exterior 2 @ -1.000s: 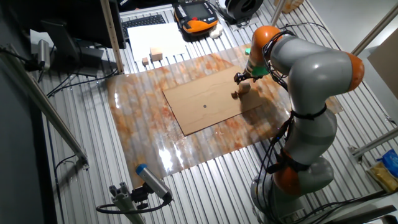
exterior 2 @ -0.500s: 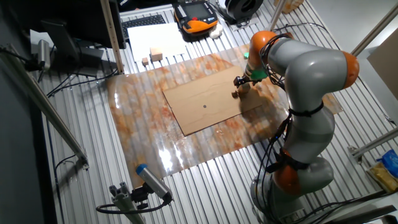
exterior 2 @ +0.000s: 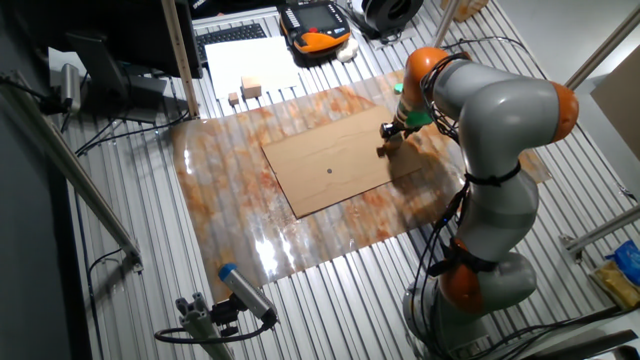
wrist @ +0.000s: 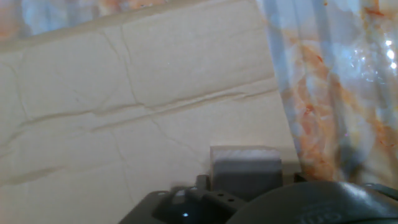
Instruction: Grab the block and place it at the designated location
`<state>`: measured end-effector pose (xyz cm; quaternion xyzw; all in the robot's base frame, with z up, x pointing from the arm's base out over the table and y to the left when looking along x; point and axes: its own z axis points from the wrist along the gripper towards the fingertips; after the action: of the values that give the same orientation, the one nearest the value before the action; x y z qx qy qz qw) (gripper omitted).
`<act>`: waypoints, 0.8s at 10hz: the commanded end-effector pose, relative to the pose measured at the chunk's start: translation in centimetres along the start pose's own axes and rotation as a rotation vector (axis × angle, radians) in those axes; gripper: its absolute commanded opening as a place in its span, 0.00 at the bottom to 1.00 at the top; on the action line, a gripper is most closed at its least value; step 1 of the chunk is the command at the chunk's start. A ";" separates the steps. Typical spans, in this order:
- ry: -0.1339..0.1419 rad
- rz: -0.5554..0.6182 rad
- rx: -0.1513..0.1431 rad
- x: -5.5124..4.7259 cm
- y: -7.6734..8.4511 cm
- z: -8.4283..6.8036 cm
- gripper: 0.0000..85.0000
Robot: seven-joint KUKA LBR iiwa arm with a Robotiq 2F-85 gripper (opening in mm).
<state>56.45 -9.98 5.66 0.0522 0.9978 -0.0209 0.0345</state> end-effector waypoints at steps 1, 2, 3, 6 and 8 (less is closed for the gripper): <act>0.008 -0.010 0.004 0.0 0.0 0.1 0.40; 0.020 -0.028 0.003 0.0 0.0 0.1 0.40; 0.040 -0.056 0.002 -0.1 0.0 -0.4 0.20; 0.085 -0.086 -0.001 -0.4 0.2 -2.7 0.00; 0.072 -0.087 0.005 -0.3 0.2 -3.0 0.00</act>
<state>56.54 -9.61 8.75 0.0098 0.9997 -0.0220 -0.0021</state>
